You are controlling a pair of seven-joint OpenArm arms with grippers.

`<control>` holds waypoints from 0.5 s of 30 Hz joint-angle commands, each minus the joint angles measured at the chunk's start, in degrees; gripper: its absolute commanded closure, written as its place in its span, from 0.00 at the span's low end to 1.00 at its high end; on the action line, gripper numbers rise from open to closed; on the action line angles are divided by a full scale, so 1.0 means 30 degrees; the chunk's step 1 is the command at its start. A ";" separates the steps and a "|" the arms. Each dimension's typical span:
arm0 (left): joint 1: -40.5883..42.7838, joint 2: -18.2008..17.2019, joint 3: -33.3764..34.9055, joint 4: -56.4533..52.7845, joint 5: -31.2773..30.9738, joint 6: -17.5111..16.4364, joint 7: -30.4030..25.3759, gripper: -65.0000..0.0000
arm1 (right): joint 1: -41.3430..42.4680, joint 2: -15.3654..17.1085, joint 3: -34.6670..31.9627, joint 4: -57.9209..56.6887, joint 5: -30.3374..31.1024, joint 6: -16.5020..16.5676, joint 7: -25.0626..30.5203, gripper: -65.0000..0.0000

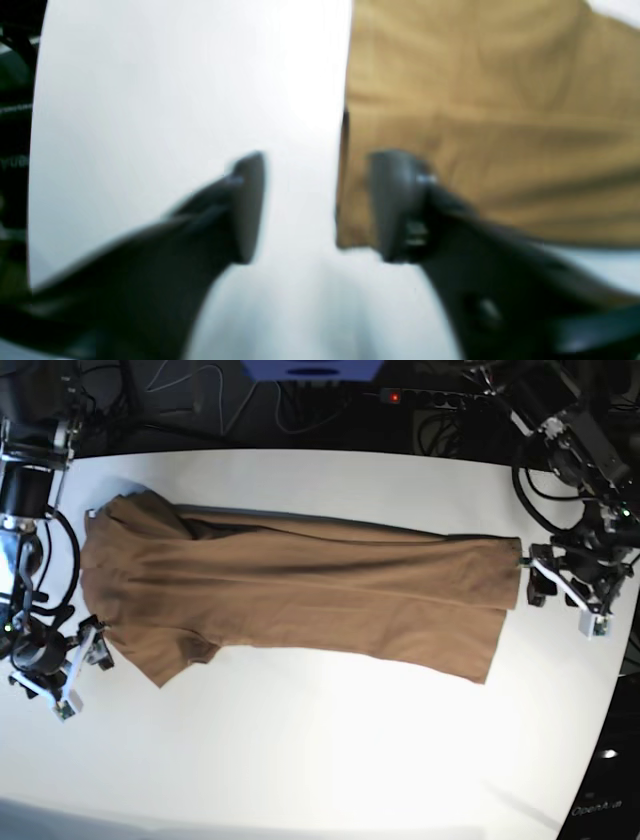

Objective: Fold the T-shirt properly
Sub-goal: 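Release the shirt and reposition both grippers along the folded edge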

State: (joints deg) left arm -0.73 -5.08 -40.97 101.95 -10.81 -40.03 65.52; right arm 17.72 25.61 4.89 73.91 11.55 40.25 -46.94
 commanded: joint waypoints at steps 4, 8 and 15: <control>-0.1412 -0.0196 0.0016 -0.0328 -0.0192 0.0010 -0.0286 0.11 | 0.2989 0.0329 -0.1028 -0.4607 0.0120 -0.0083 0.0979 0.24; -0.2086 -0.0196 0.0045 -0.0680 -0.0192 0.0010 -0.0256 0.10 | 0.3428 0.0007 -0.2024 -0.6541 0.0120 -0.0083 0.2913 0.24; -0.1646 -0.0196 -0.0043 -0.0445 -0.0192 0.0010 -0.0256 0.10 | 0.3428 -0.0843 -0.2112 -0.8358 0.0091 -0.0083 0.4613 0.24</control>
State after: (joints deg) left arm -4.73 -4.91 -41.04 99.42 -10.66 -40.07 65.78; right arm 26.15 22.11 -1.76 47.88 11.03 39.88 -34.30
